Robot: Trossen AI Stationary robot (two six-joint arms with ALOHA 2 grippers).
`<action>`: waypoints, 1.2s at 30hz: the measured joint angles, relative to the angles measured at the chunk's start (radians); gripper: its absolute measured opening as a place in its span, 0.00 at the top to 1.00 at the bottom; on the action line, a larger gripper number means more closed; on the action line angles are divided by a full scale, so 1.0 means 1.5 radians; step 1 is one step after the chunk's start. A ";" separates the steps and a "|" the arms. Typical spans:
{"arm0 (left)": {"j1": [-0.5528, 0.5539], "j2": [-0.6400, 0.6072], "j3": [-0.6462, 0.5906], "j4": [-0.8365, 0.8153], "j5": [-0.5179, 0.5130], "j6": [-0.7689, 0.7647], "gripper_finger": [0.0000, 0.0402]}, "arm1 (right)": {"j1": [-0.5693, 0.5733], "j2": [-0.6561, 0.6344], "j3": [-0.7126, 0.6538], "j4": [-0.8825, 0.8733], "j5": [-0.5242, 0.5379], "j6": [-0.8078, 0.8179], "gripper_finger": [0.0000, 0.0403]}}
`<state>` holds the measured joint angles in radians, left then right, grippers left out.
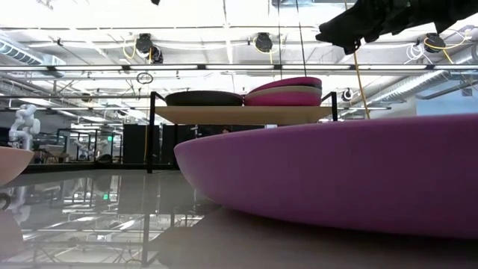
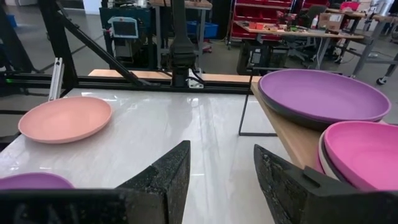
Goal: Place and stack plates onto a shelf
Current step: Stack the purple plate on top of the purple plate on the shelf
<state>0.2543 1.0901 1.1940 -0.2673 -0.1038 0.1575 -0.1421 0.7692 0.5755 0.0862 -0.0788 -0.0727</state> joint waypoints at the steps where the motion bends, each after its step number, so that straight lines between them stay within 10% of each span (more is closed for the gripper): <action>1: -0.012 -0.014 -0.028 0.031 0.000 0.000 0.67 | 0.000 0.000 0.000 -0.001 0.000 0.003 0.61; 14: -0.083 -0.126 -0.328 0.355 -0.002 -0.033 0.67 | 0.000 0.000 0.000 -0.009 -0.001 0.011 0.61; 36: -0.083 -0.049 -0.333 0.340 -0.043 -0.043 0.67 | 0.114 0.179 0.031 -0.061 -0.002 -0.034 0.61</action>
<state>0.1303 1.0164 0.6949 0.2421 -0.1680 0.0927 0.0292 1.0371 0.6223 -0.0055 -0.0822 -0.1241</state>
